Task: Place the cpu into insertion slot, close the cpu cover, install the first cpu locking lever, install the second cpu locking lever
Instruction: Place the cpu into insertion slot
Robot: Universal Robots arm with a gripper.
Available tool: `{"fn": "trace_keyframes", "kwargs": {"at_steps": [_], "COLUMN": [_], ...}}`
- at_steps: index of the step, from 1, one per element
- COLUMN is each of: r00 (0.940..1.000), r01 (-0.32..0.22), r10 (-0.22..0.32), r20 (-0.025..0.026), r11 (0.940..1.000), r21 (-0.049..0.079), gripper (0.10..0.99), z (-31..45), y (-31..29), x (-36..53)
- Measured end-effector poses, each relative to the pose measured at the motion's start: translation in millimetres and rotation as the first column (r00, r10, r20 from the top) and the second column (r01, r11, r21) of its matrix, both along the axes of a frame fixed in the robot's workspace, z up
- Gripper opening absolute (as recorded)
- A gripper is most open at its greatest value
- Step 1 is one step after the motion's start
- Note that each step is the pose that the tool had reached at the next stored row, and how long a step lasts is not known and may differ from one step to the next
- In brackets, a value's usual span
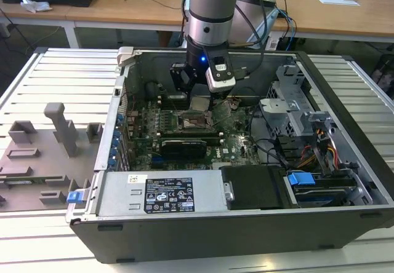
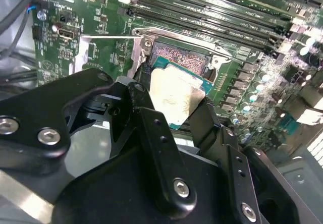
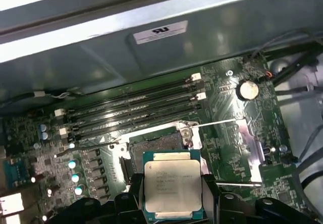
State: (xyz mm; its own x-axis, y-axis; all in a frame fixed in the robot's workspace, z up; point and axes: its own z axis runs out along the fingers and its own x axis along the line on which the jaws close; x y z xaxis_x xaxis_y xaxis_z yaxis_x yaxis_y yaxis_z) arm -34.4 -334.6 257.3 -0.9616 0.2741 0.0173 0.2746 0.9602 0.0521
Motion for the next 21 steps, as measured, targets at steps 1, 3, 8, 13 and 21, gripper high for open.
{"fn": "trace_keyframes", "kwargs": {"at_steps": [1,3,8,13,21], "r00": [0.9999,0.9992,0.9934,0.9862,0.9730], "r01": [0.013,0.041,0.114,0.165,0.231], "r10": [-0.013,-0.041,-0.114,-0.165,-0.231], "r20": [0.0000,0.0001,0.0004,0.0008,0.0019], "r11": [0.9999,0.9992,0.9934,0.9862,0.9729], "r21": [-0.001,-0.002,-0.006,-0.009,-0.015], "gripper": [0.545,0.545,0.545,0.545,0.545], "z": [-0.1,-0.2,-0.5,-0.8,-1.3], "y": [0.0,0.0,0.0,0.0,0.0], "x": [0.0,0.0,0.0,0.0,0.0]}}
